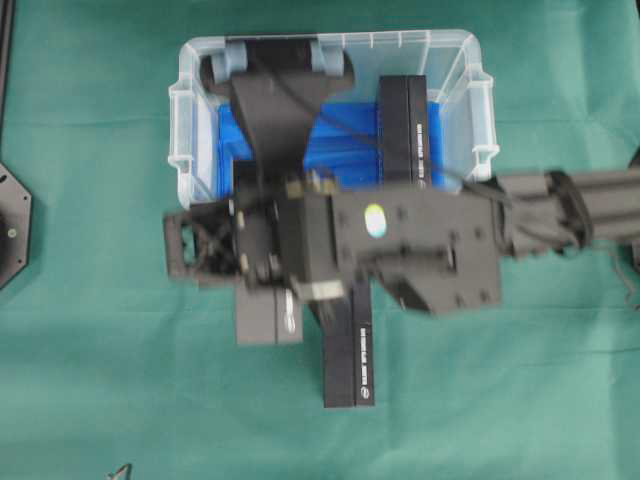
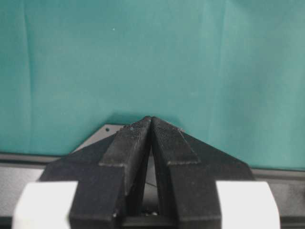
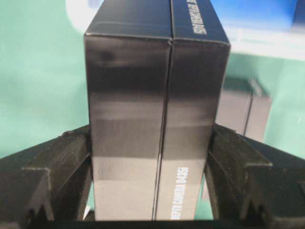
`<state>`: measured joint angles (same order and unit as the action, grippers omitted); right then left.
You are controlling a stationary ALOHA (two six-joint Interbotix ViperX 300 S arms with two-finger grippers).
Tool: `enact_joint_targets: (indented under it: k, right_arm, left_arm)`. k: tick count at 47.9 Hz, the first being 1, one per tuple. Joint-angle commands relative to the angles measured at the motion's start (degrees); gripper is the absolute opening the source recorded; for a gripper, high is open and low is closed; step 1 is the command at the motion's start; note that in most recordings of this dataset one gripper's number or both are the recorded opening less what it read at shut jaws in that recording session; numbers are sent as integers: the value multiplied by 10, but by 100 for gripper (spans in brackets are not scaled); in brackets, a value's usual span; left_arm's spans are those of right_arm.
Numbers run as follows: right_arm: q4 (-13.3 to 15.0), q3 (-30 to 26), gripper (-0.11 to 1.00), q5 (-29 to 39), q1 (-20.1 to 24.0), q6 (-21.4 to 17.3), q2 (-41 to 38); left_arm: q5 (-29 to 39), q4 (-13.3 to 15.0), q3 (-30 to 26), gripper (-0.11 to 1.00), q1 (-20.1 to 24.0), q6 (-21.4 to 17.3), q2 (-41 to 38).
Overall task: Take the box out of the case with the right arm.
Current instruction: 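Carry the box forward out of the bin to the cloth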
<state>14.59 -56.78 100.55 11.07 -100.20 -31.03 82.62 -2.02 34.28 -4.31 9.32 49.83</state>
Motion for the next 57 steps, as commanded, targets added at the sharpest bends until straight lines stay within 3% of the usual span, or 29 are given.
enact_joint_targets:
  k: [1,10,35,57]
  right_arm:
    - [9,-18,68,-1,25,-16,39]
    - [11,-18,68,-4,47,-33,35]
    - [8,-18,68,-25,46,-33,20]
    - [-39,-9,68,-49,43,-46,-33]
  left_arm:
    - [-3,-1,-15,2,2,0,-4]
    - [-2,-1,-15,2,2,1,-4]
    - [-2,0,-15,2,2,1,-4]
    - [-2,-1,-14,2,2,1,-2]
